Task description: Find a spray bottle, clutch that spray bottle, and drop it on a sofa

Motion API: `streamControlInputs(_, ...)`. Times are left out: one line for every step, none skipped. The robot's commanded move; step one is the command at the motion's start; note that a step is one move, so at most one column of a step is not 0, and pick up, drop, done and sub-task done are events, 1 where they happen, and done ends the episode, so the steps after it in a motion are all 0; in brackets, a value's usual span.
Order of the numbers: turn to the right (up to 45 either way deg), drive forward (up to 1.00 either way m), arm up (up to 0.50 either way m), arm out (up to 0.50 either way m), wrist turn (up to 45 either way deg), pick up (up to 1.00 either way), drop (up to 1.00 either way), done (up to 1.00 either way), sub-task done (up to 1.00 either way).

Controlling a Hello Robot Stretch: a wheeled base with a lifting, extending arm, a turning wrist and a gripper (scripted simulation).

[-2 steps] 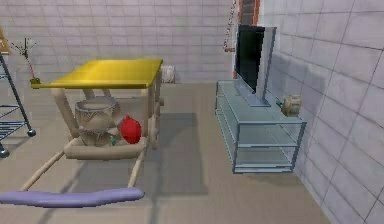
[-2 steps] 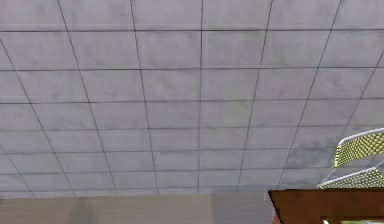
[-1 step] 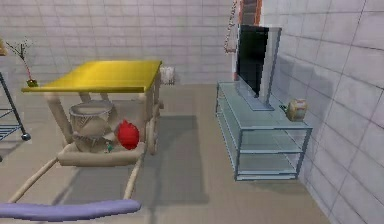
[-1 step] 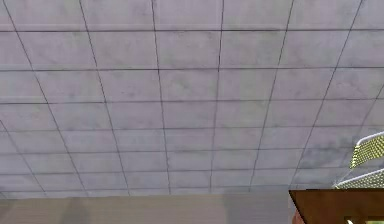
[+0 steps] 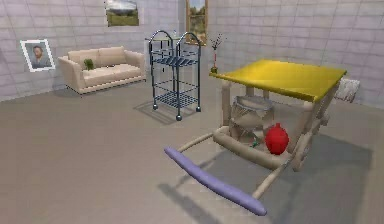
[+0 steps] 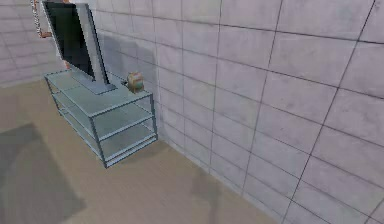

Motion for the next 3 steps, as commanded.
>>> streamControlInputs(-21.0, 0.00, 0.00, 0.00, 0.0, 0.00, 0.00, 0.00, 0.00)
streamControlInputs(0.0, 0.45, 0.00, 0.00, 0.0, 0.00, 0.00, 0.00, 0.00)
streamControlInputs(-45.0, 0.00, 0.00, 0.00, 0.0, 0.00, 0.00, 0.00, 0.00)
